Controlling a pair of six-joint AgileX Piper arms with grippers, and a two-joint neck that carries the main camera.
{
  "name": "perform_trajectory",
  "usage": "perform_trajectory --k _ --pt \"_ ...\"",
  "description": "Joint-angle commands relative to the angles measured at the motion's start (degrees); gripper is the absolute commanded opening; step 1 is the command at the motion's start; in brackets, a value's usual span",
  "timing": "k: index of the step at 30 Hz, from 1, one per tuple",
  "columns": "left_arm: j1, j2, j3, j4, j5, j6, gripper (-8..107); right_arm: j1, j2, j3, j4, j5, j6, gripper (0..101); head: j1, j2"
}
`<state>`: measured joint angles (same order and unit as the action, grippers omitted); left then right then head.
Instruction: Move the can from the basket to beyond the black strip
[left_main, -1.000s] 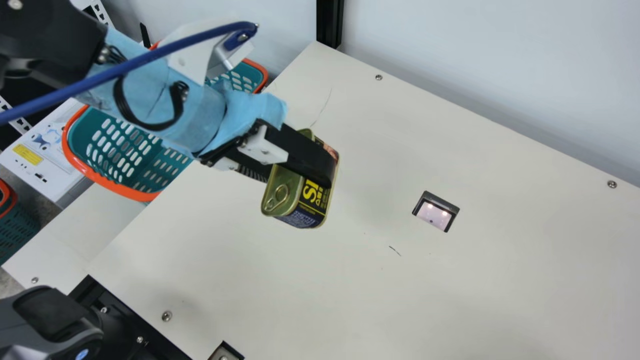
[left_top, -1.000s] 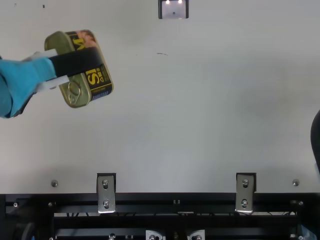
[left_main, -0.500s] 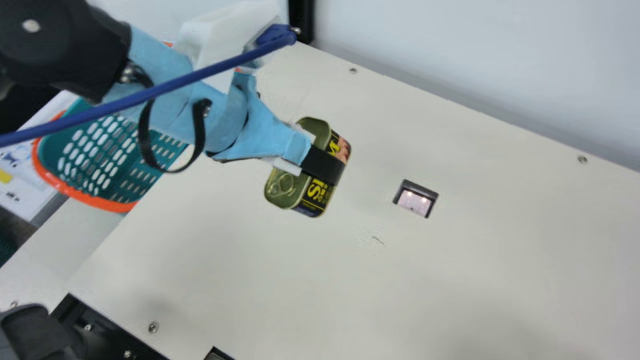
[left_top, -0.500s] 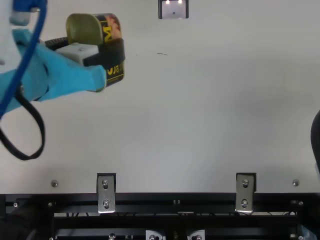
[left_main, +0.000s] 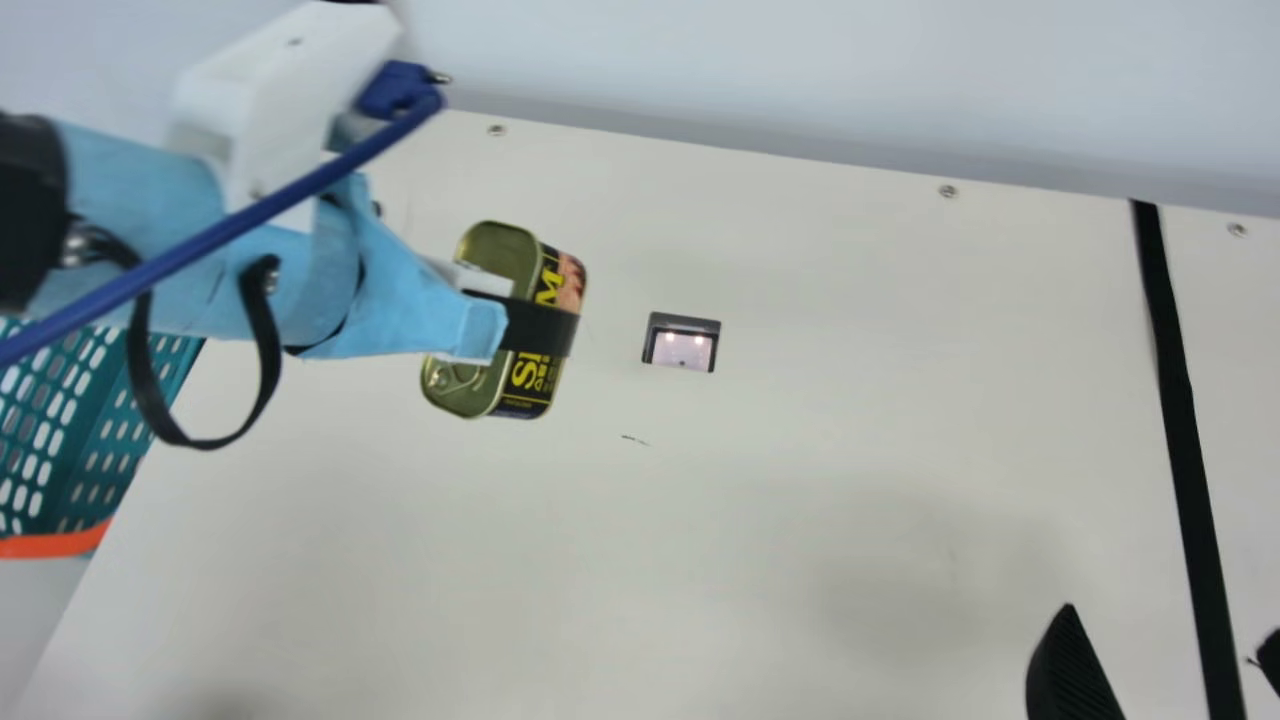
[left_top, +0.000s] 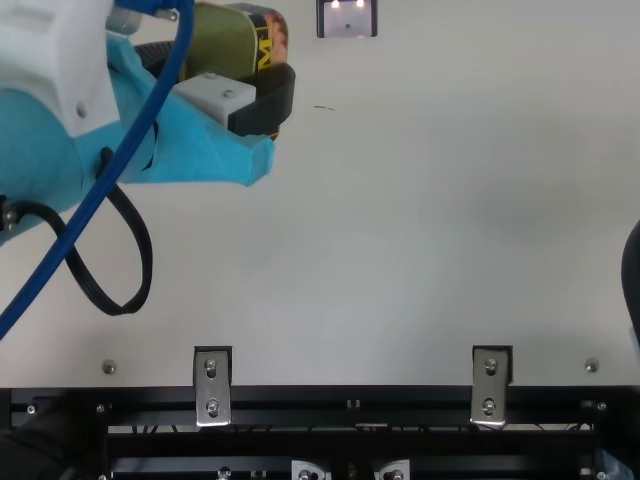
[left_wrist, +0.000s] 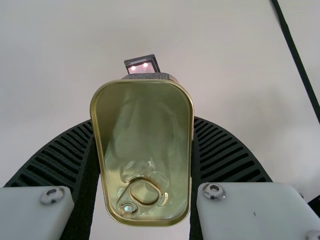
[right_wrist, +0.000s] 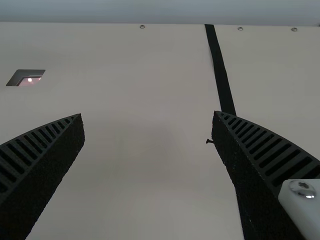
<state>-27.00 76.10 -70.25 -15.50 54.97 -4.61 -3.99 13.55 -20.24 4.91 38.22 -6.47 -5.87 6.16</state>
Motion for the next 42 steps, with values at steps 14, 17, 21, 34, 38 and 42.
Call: perform_trajectory --k 14,17,21,34,38,42 --pt "0.00 0.00 0.00 0.00 0.06 0.00 10 0.00 0.00 0.00 0.00 0.00 0.00 101 1.21 -9.39" --pt "0.00 0.00 0.00 0.00 0.06 0.00 10 0.00 0.00 0.00 0.00 0.00 0.00 101 1.21 -9.39" --pt "0.00 0.00 0.00 0.00 0.06 0.00 10 0.00 0.00 0.00 0.00 0.00 0.00 101 1.21 -9.39" --pt "-2.93 2.04 -2.21 1.24 2.35 7.50 10 0.00 0.00 0.00 0.00 0.00 0.00 101 1.21 -9.39" --pt "-6.18 4.73 -5.40 3.26 6.73 16.70 10 0.00 0.00 0.00 0.00 0.00 0.00 101 1.21 -9.39" --pt "-9.03 7.86 -9.20 6.08 11.60 25.84 10 0.00 0.00 0.00 0.00 0.00 0.00 101 1.21 -9.39"
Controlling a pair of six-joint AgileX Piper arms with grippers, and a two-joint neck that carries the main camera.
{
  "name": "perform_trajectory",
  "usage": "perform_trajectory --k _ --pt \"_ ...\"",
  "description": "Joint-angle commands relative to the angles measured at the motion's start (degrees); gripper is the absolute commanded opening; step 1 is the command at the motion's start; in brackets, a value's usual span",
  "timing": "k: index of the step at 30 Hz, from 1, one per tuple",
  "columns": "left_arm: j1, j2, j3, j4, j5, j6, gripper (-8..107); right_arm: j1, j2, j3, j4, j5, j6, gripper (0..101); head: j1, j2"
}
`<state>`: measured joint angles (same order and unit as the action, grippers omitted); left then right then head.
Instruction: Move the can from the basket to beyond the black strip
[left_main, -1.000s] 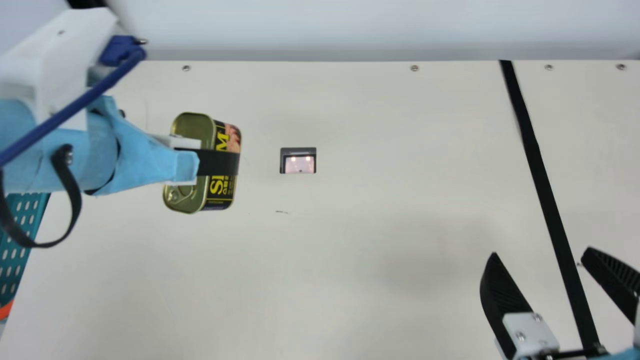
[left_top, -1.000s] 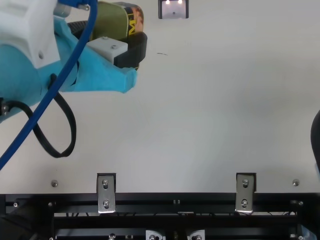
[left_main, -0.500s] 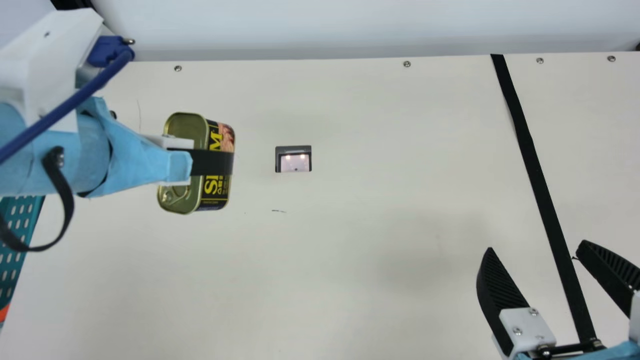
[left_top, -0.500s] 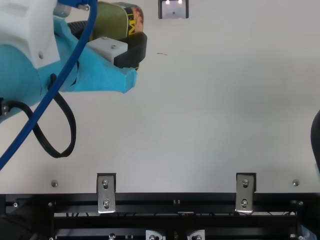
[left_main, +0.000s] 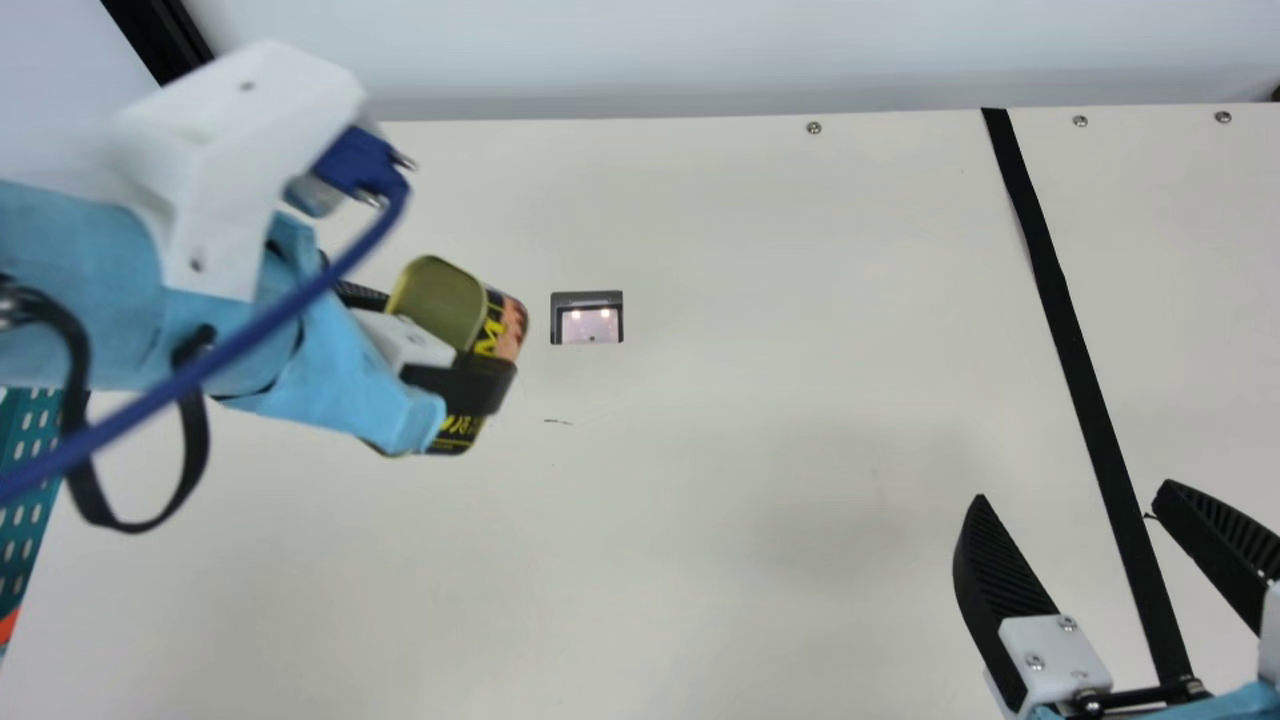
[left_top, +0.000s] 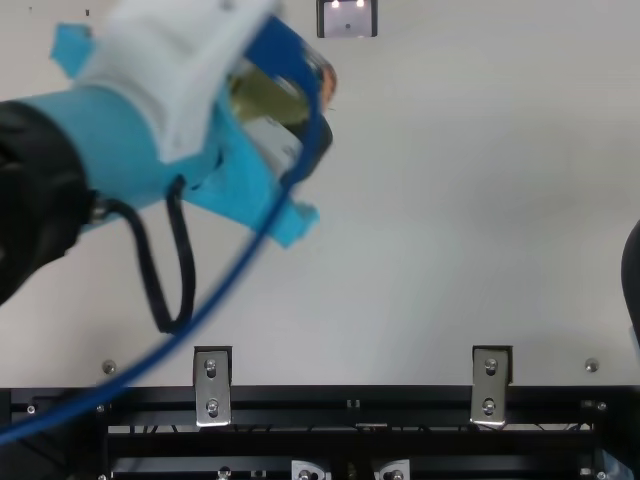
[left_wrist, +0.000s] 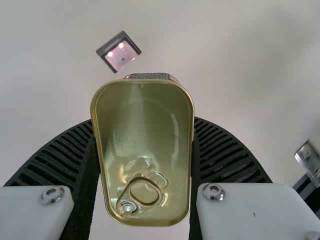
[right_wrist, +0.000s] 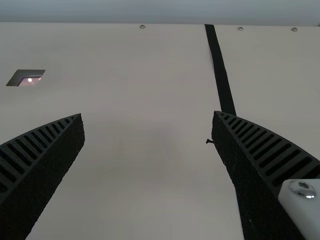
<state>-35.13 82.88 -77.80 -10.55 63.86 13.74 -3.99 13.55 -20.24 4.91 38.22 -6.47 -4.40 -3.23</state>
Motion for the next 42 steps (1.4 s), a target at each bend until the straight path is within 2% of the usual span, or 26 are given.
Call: perform_trajectory --k 1,6,12,19,27,36,42 --pt "-1.61 1.83 -2.55 1.89 3.76 9.54 10 0.00 0.00 0.00 0.00 0.00 0.00 101 -0.26 0.00" --pt "-5.03 5.10 -4.86 5.44 6.04 19.66 10 0.00 0.00 0.00 0.00 0.00 0.00 101 -0.26 0.00" --pt "-7.91 7.54 -4.28 7.35 6.04 29.18 10 0.00 0.00 0.00 0.00 0.00 0.00 101 -0.26 0.00" --pt "-9.54 9.86 -3.08 7.84 6.04 35.73 10 0.00 0.00 0.00 0.00 0.00 0.00 101 -0.26 0.00" --pt "-11.37 12.58 -2.58 7.13 6.04 38.75 10 0.00 0.00 0.00 0.00 0.00 0.00 101 -0.26 0.00" --pt "-12.25 16.90 -4.59 6.14 6.04 37.81 10 0.00 0.00 0.00 0.00 0.00 0.00 101 -0.26 0.00" --pt "-12.02 19.79 -3.72 6.23 3.30 36.20 10 0.00 0.00 0.00 0.05 0.00 0.00 101 -0.26 0.00"
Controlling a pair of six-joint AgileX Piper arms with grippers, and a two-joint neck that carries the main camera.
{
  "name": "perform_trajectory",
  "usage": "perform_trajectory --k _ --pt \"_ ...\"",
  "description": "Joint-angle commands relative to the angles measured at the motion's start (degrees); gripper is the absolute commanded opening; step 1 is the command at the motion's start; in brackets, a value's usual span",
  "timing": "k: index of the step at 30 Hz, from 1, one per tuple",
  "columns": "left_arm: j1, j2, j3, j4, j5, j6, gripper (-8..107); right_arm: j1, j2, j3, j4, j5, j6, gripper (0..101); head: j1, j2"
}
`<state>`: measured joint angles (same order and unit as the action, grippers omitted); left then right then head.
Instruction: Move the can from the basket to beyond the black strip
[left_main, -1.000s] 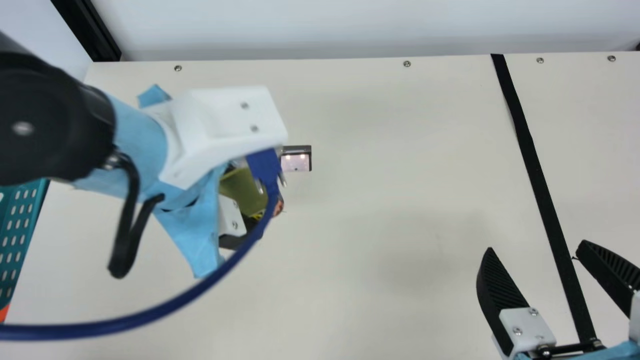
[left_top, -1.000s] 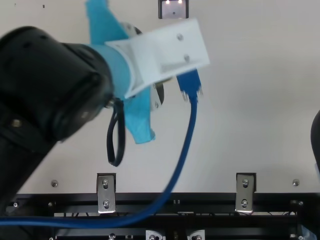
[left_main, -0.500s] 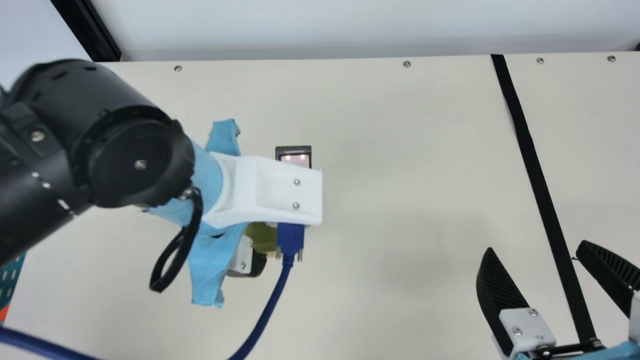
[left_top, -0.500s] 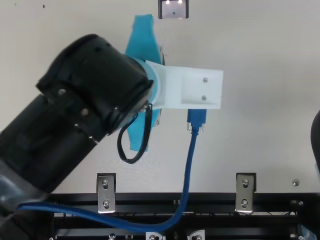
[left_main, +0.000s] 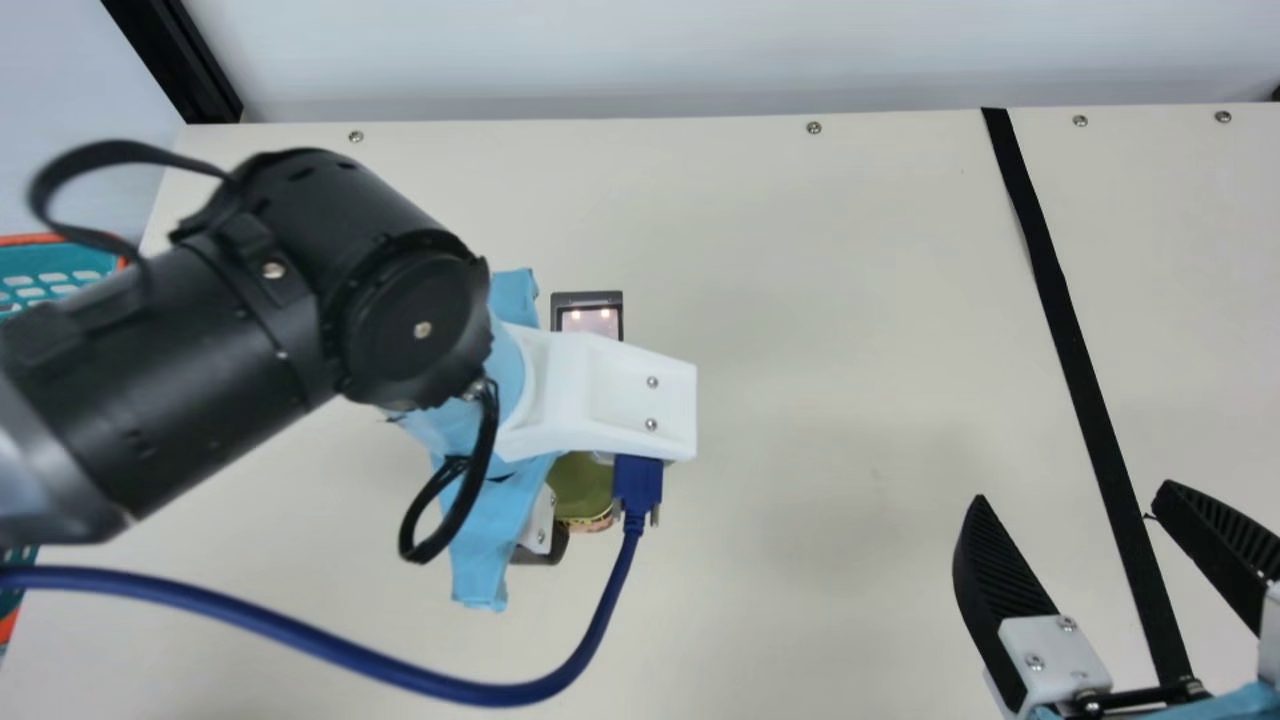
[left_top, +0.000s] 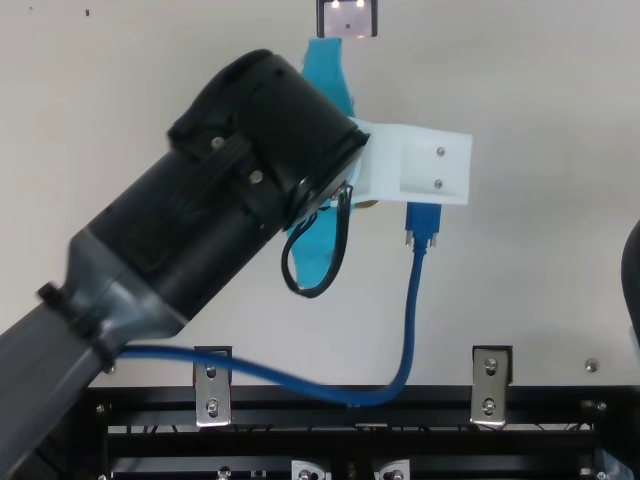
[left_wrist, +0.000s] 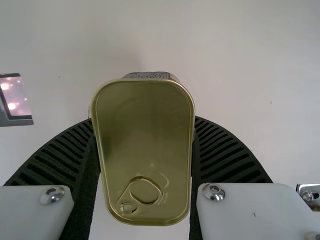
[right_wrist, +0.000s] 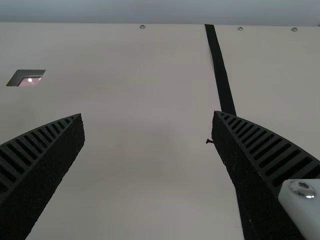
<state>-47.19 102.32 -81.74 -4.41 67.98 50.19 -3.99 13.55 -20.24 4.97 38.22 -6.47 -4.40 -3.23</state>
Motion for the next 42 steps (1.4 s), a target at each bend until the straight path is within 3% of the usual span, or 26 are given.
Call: perform_trajectory --k 1,13,14,15,16,24,33,42 --pt "0.12 0.77 0.43 0.13 -1.39 -0.54 10 0.00 0.00 0.00 0.00 0.00 0.00 101 -0.26 0.00" --pt "0.81 4.46 1.79 0.44 -7.21 -3.22 10 0.00 0.00 0.00 0.00 0.00 0.00 101 -0.26 0.00" --pt "0.84 4.62 1.90 0.62 -7.82 -3.52 38 0.00 0.00 0.00 0.00 0.00 0.00 101 -0.26 0.00" --pt "0.86 4.75 2.07 0.96 -8.46 -3.95 49 0.00 0.00 0.00 0.00 0.00 0.00 101 -0.26 0.00" --pt "0.87 4.86 2.22 1.38 -9.08 -4.47 90 0.00 0.00 0.00 0.00 0.00 0.00 101 -0.26 0.00" --pt "1.19 2.37 3.94 2.04 -12.61 -8.05 90 0.00 0.00 0.00 0.05 0.00 0.00 101 -0.26 0.00" --pt "3.59 -8.73 6.97 -1.91 -10.49 -11.32 90 0.00 0.00 0.00 0.05 0.00 0.00 101 -0.26 0.00" --pt "10.59 -20.52 13.33 8.56 -14.44 -30.15 90 -0.08 0.49 -0.24 -0.07 -0.43 0.42 101 -0.26 0.00"
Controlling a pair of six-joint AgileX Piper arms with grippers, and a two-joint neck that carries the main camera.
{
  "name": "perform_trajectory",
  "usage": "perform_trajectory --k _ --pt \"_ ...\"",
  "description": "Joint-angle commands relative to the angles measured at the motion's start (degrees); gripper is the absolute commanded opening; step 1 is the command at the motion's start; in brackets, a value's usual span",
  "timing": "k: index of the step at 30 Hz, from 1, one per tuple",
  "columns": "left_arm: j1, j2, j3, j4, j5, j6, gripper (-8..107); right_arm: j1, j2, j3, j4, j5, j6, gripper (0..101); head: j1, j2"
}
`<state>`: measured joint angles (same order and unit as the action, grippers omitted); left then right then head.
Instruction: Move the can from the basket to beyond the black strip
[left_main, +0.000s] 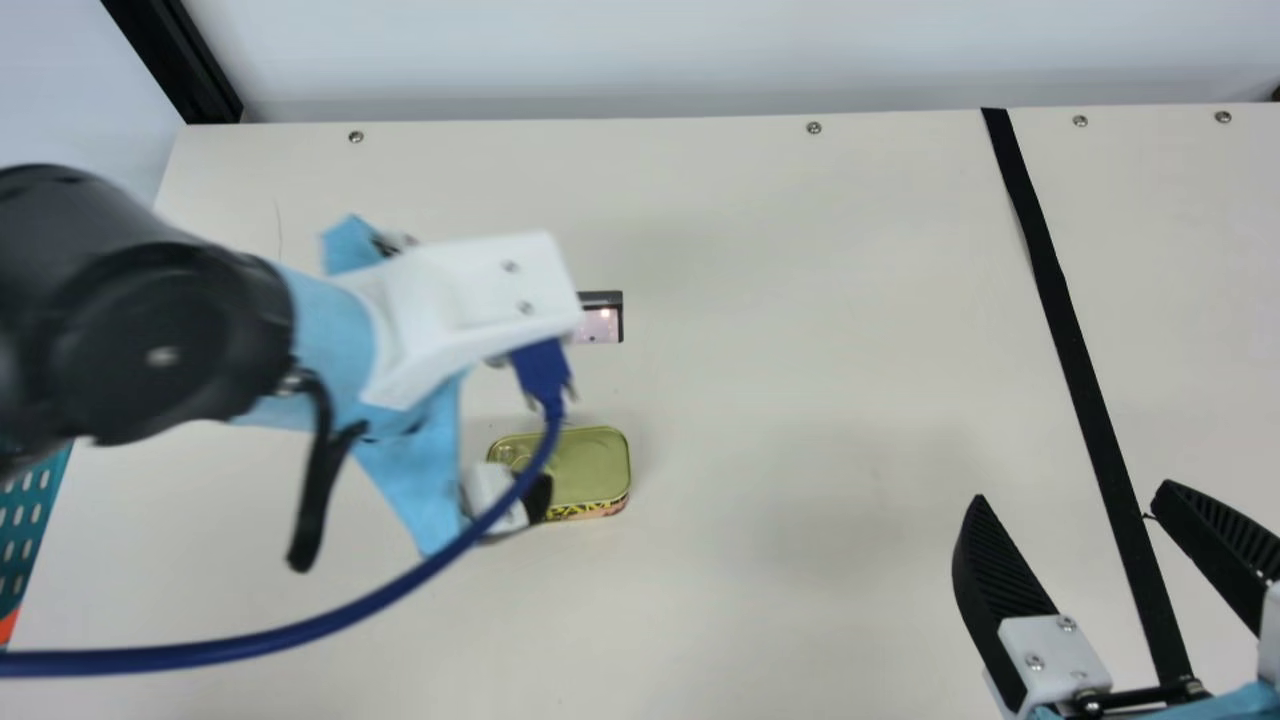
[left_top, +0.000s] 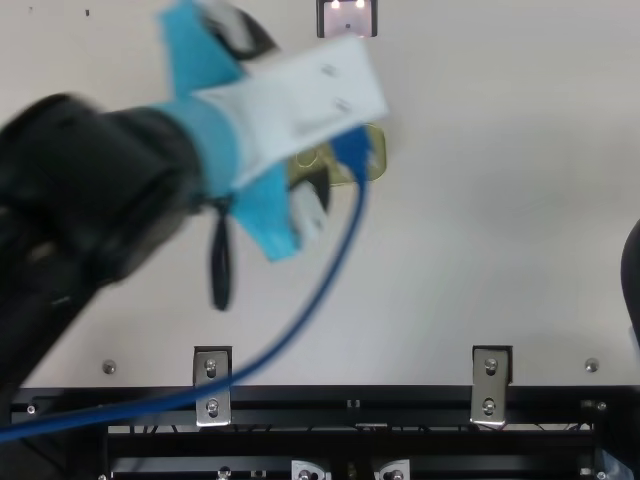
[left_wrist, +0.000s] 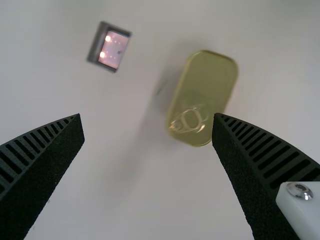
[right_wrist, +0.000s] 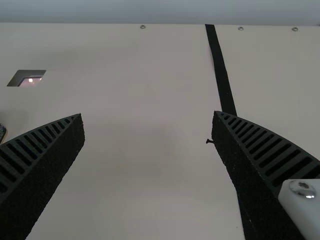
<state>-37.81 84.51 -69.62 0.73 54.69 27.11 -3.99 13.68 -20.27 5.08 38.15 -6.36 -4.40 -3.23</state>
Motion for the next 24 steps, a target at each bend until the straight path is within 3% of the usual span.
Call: perform_trajectory --k 1,6,16,20,24 --pt "2.05 -4.01 2.11 5.11 -1.84 -9.55 90 -0.15 0.83 -0.47 -0.31 -0.77 0.50 101 -0.26 0.00" --pt "6.08 -10.18 6.67 12.63 -5.01 -20.77 90 0.14 6.05 -3.50 -2.27 -4.98 2.41 101 -0.26 0.00" --pt "10.57 -21.25 15.79 22.61 -8.64 -37.07 90 1.29 21.29 -13.48 -5.51 -13.87 3.65 101 -0.26 0.00" --pt "11.10 -25.41 19.95 22.91 -10.09 -40.70 90 1.60 26.72 -17.05 -4.76 -15.64 1.82 101 -0.26 0.00" --pt "11.29 -29.90 24.14 18.94 -13.03 -41.28 90 1.81 31.40 -19.94 -2.55 -16.36 -1.32 101 -0.26 0.00"
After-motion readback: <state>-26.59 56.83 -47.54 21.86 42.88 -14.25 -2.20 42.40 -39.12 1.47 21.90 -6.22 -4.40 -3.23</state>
